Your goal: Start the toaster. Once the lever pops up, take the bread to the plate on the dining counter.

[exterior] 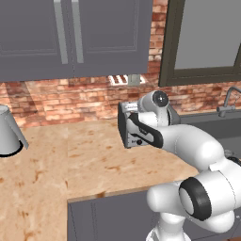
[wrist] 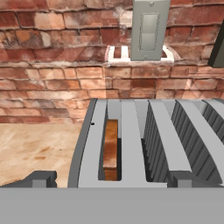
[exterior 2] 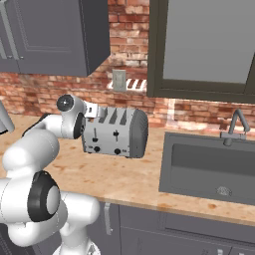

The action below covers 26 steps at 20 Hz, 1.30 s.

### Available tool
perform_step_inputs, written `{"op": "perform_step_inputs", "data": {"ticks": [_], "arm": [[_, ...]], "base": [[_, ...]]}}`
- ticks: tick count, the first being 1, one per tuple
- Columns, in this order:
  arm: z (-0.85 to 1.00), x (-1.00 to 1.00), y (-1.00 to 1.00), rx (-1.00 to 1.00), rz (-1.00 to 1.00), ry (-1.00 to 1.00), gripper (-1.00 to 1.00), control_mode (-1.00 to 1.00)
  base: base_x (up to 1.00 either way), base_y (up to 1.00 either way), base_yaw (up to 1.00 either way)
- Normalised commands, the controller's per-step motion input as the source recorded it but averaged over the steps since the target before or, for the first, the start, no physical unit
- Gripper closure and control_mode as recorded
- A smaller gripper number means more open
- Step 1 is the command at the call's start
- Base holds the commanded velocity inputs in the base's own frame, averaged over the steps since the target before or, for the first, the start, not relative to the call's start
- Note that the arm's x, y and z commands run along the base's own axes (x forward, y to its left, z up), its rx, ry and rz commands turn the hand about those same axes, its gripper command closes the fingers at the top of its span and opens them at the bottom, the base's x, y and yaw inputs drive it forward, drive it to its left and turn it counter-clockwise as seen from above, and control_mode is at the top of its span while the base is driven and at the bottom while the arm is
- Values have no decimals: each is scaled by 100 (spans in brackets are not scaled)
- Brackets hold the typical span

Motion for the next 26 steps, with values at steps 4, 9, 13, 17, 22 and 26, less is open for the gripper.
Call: {"op": "perform_step_inputs", "data": {"ticks": [4,9,13,17,22,26], "arm": [[0,0,0,0,0,0,-100,-100],[0,0,0,0,0,0,-100,-100],[0,0,0,0,0,0,-100,-100],[0,0,0,0,0,0,-100,-100],[0,0,0,0,0,0,-100,-100],[0,0,0,0,0,0,-100,-100]], "base": [[0,0,0],[0,0,0],[0,0,0],[0,0,0],[0,0,0],[0,0,0]]}}
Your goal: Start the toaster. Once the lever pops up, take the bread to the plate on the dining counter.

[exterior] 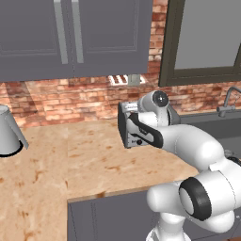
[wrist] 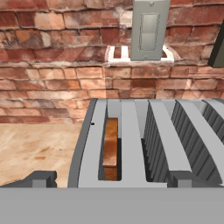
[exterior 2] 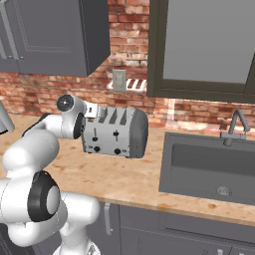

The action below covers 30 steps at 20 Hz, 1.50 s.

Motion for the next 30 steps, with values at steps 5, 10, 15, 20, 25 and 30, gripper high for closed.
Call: {"op": "perform_step_inputs", "data": {"ticks": [5,10,15,20,25,30], "arm": [[0,0,0,0,0,0,-100,-100],[0,0,0,0,0,0,-100,-100],[0,0,0,0,0,0,-100,-100],[0,0,0,0,0,0,-100,-100],[0,0,0,0,0,0,-100,-100],[0,0,0,0,0,0,-100,-100]], "base": [[0,0,0],[0,0,0],[0,0,0],[0,0,0],[0,0,0],[0,0,0]]}}
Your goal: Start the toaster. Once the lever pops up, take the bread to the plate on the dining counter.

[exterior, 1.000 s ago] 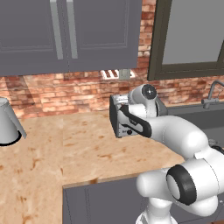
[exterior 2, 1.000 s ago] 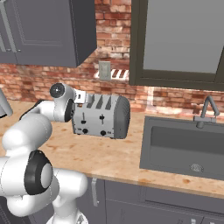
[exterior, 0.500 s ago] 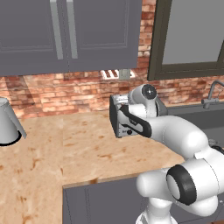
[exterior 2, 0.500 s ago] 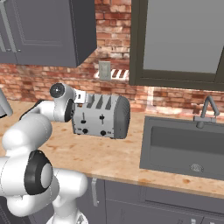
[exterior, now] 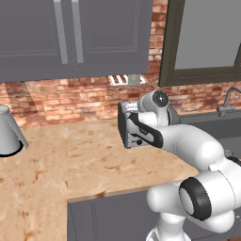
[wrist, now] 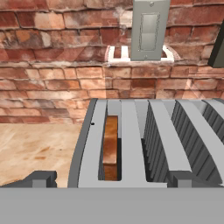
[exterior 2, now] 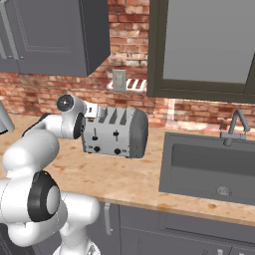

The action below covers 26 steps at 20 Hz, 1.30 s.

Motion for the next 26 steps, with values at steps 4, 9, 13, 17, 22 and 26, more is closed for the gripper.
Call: {"op": "perform_step_inputs", "data": {"ticks": [4,9,13,17,22,26], "arm": [[0,0,0,0,0,0,-100,-100],[0,0,0,0,0,0,-100,-100],[0,0,0,0,0,0,-100,-100],[0,0,0,0,0,0,-100,-100],[0,0,0,0,0,0,-100,-100],[0,0,0,0,0,0,-100,-100]], "base": [[0,0,0],[0,0,0],[0,0,0],[0,0,0],[0,0,0],[0,0,0]]}}
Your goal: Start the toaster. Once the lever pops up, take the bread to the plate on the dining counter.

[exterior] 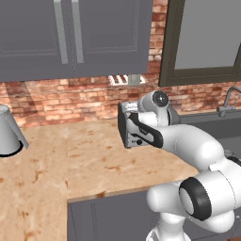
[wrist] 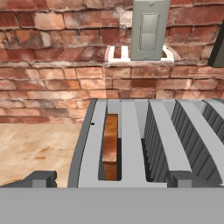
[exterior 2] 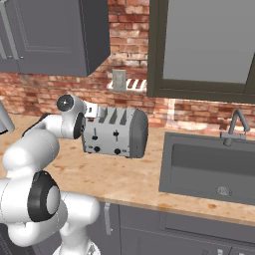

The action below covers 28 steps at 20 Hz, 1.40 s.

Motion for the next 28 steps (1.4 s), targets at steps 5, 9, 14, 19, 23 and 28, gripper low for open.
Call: {"op": "perform_step_inputs", "data": {"ticks": [5,9,14,19,23,28], "arm": [[0,0,0,0,0,0,-100,-100],[0,0,0,0,0,0,-100,-100],[0,0,0,0,0,0,-100,-100],[0,0,0,0,0,0,-100,-100],[0,0,0,0,0,0,-100,-100],[0,0,0,0,0,0,-100,-100]], "base": [[0,0,0],[0,0,0],[0,0,0],[0,0,0],[0,0,0],[0,0,0]]}}
